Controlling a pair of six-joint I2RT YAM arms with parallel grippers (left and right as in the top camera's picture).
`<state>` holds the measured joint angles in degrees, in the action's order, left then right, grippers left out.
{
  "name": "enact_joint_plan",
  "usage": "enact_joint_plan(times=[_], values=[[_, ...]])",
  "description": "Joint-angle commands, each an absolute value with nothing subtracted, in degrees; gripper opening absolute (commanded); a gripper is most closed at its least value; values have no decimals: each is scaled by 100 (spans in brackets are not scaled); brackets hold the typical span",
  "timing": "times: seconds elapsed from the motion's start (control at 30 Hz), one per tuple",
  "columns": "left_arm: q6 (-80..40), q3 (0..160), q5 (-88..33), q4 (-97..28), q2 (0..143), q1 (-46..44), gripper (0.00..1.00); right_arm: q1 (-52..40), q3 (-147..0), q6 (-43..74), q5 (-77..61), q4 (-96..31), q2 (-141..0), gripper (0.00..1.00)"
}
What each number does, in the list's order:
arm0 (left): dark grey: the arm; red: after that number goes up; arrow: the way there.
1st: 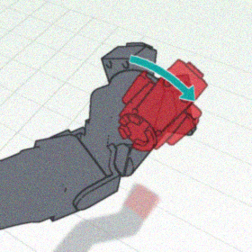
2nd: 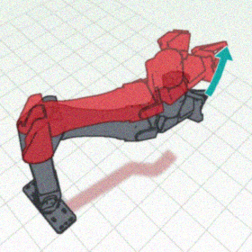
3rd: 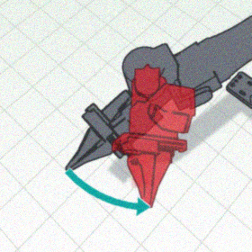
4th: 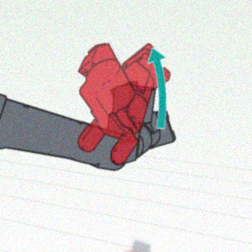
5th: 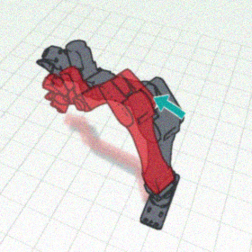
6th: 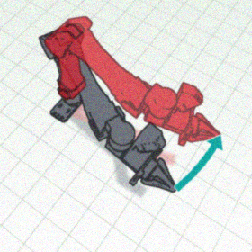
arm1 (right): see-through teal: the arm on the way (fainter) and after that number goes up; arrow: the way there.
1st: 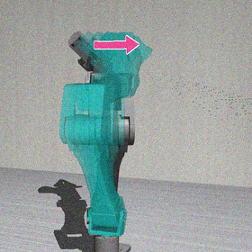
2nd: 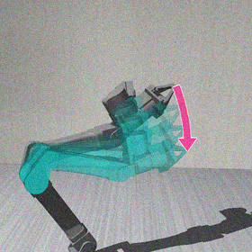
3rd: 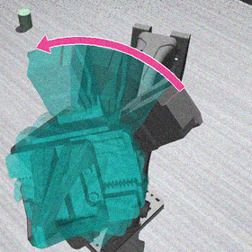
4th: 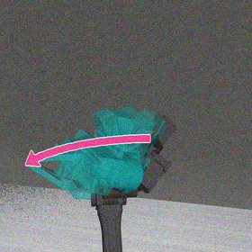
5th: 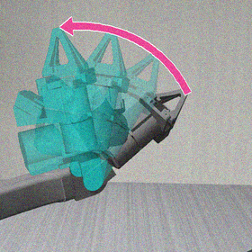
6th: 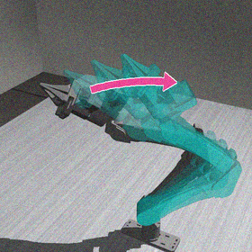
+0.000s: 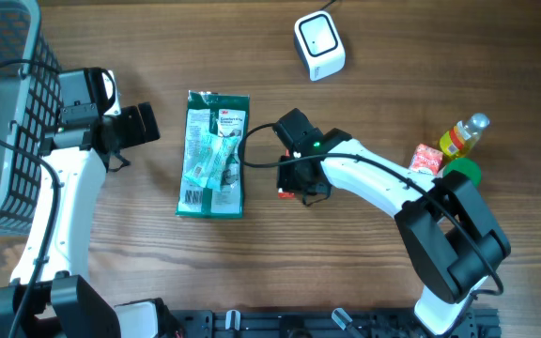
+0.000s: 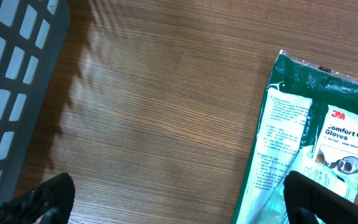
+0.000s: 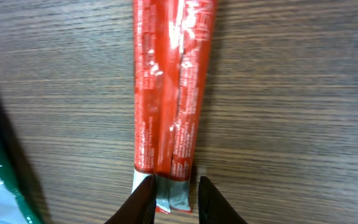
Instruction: Scan the item barcode
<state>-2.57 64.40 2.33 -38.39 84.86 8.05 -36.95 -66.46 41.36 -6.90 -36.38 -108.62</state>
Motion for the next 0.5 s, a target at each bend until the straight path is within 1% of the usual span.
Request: enact_joint_plan(times=[0.0,0.07,0.2,0.33,0.47], values=[[-172,6466,287,-3824,8508,827,100,-3712,-6587,3953,-386,-3789,-10759,23],[-174,6466,287,-3824,8508,827,100,-3708,-6587,3710,-305,-3905,-10759,25],[-172,6466,287,-3824,8508,827,100,-3607,-6587,3247,-67,-4097,-10759,32],[-172,6466,287,-3824,8508,827,100,-3393,-6689,2543,-91,-4110,-10757,33],[-174,6466,287,-3824,8508,827,100,-3225,-6858,2163,-132,-4139,-10757,34]])
